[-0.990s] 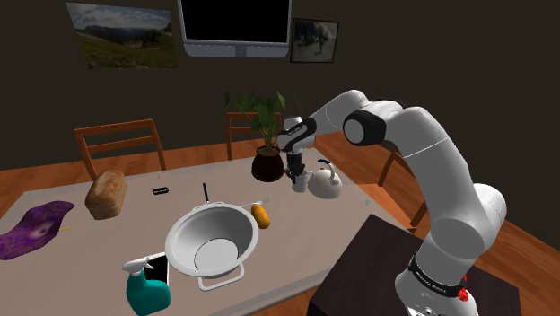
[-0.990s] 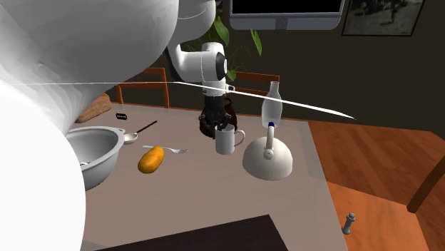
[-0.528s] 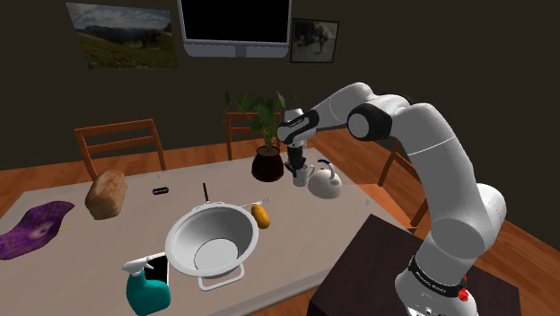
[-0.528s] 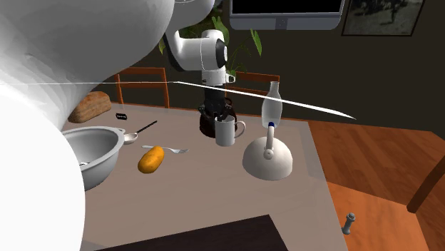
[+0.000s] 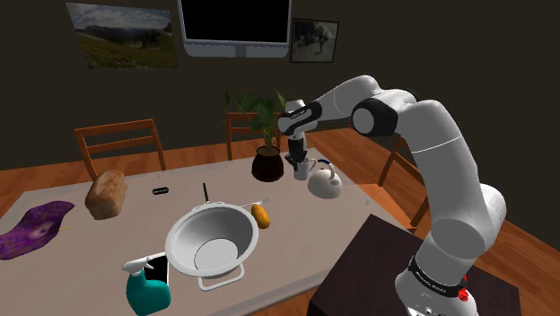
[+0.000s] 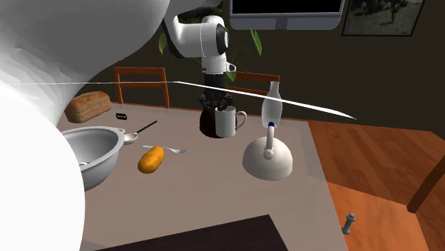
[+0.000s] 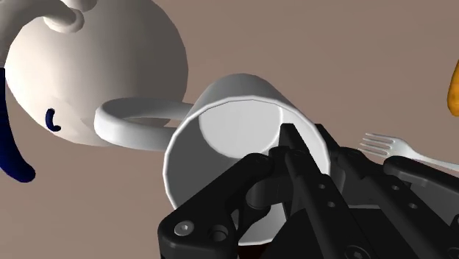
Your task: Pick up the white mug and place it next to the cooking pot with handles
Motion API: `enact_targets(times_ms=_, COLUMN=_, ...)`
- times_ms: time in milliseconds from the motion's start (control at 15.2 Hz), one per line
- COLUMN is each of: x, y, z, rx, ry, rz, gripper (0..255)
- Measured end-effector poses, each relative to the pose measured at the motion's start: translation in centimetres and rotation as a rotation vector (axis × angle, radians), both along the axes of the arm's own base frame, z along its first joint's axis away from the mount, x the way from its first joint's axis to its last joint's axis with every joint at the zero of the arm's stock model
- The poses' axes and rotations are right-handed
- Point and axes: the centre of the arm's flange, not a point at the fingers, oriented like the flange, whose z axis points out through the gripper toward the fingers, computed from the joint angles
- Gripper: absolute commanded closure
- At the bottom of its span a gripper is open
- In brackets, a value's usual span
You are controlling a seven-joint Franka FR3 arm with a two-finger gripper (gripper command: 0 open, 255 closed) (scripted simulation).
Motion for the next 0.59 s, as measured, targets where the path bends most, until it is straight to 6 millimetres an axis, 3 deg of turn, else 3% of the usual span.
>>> enact_targets(times_ms=594, x=0.0, y=0.1, z=4.9, rx=0.0, ry=0.0, rz=0.0, gripper=255)
